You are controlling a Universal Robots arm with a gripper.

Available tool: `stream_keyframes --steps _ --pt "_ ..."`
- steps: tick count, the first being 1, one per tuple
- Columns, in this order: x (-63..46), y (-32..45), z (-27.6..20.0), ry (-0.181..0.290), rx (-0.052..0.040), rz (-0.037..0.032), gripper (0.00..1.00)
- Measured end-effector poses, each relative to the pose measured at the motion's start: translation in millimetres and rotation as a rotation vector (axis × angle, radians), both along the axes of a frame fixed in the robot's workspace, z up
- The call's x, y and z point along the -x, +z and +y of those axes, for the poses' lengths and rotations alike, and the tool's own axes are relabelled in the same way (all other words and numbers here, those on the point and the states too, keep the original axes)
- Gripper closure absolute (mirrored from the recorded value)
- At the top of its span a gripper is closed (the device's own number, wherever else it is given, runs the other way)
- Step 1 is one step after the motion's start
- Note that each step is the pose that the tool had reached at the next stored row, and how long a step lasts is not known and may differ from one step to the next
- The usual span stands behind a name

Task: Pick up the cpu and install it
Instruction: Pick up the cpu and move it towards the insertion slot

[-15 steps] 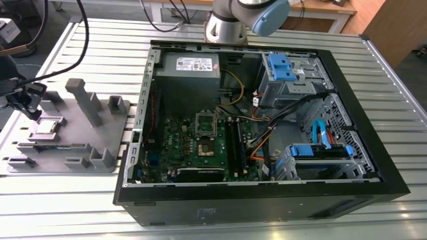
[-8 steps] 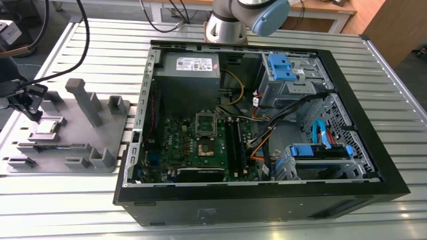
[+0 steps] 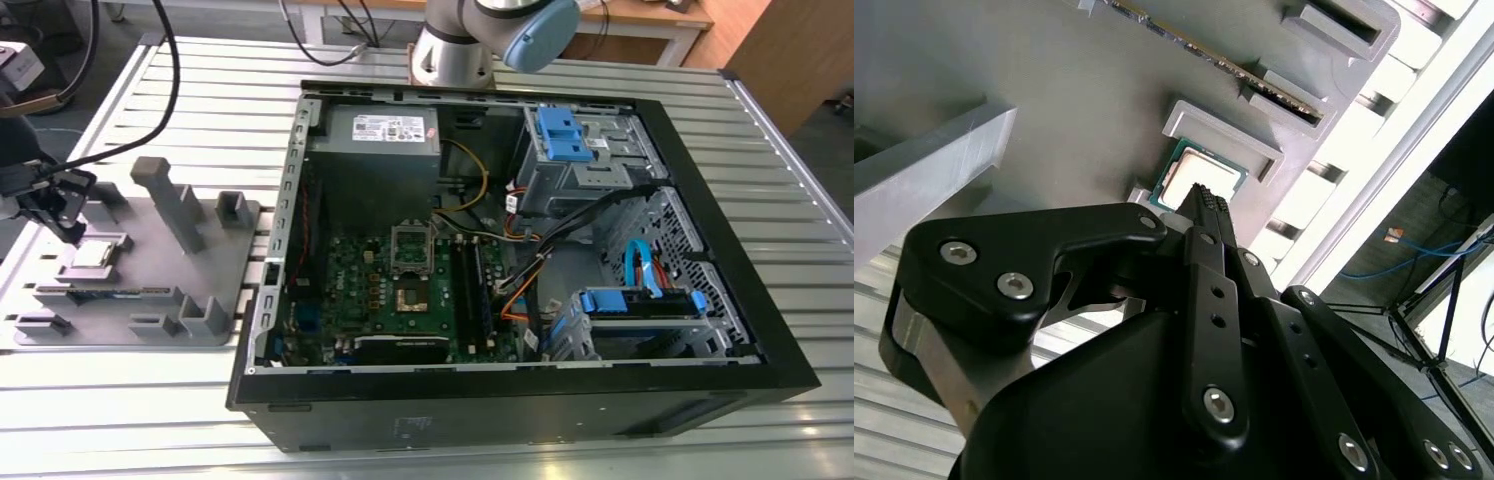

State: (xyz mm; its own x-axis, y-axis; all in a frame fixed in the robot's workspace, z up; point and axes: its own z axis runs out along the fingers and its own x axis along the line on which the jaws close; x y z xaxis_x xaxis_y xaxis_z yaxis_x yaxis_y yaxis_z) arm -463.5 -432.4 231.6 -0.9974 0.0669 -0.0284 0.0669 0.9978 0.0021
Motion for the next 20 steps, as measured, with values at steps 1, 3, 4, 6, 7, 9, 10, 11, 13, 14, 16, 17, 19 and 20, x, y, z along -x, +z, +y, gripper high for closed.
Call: stream_keyframes --steps 1,3,4,6,7,9,10,11,13,14,16,17,19,20 --pt "0.0 0.0 0.0 0.0 0.0 0.0 0.89" --pt "0.0 -0.1 0.0 0.0 0.0 0.0 0.89" --pt "0.0 -0.3 0.0 0.0 0.0 0.0 0.89" --pt "0.0 -0.3 0.0 0.0 0.0 0.0 0.89" --pt "0.0 -0.4 0.0 0.0 0.0 0.0 0.89" --pt "0.0 -1.2 0.0 0.0 -0.0002 -0.0004 0.89" --pt "0.0 -1.6 0.0 0.0 -0.0001 -0.0002 0.89" --pt "0.0 -2.1 0.0 0.0 0.0 -0.0001 0.89" --pt "0.0 -3.4 0.0 0.0 0.0 -0.0001 0.89" --pt "0.0 -4.2 0.0 0.0 0.0 0.0 0.89" --pt "0.2 -6.3 0.0 0.0 0.0001 0.0 0.89" --pt "0.2 -7.6 0.0 0.0 0.0 0.0 0.89" --pt "0.3 -9.9 0.0 0.0 0.0 0.0 0.89" --pt "0.5 -11.1 0.0 0.0 0.0 -0.0001 0.89"
